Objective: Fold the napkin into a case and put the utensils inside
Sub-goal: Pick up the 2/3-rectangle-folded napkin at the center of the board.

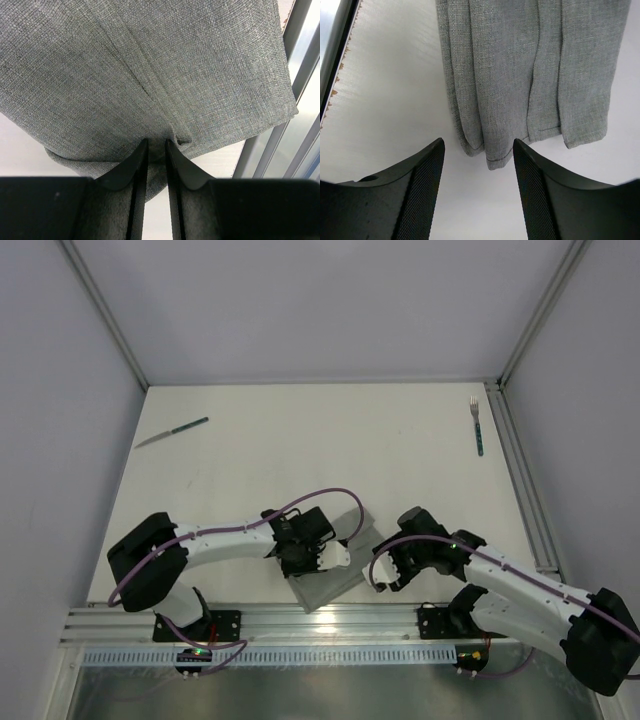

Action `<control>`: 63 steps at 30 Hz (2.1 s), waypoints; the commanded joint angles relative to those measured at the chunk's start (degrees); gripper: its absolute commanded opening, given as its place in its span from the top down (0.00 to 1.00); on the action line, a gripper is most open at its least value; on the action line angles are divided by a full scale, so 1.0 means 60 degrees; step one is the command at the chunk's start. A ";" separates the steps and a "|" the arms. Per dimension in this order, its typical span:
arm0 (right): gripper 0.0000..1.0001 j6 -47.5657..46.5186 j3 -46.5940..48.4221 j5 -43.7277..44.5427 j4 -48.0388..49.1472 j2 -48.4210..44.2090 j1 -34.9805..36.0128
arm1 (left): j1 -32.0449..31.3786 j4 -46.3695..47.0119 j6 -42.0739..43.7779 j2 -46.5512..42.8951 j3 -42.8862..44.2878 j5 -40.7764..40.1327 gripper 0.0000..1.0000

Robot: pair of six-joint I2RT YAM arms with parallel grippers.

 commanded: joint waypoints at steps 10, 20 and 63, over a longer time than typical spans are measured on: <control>0.46 -0.0243 -0.0036 0.0127 0.0604 0.0976 0.0133 | -0.0044 0.0215 0.0170 0.0025 -0.0043 0.0046 0.77; 0.78 -0.0068 -0.0211 0.0522 0.0999 0.1636 0.0280 | 0.0088 0.0186 0.0126 -0.0107 0.0045 0.0192 0.77; 0.97 0.3536 0.2000 -0.2553 -0.0759 0.2558 -0.0072 | -0.0423 -0.1337 0.4361 -0.3959 -0.0980 0.1162 0.14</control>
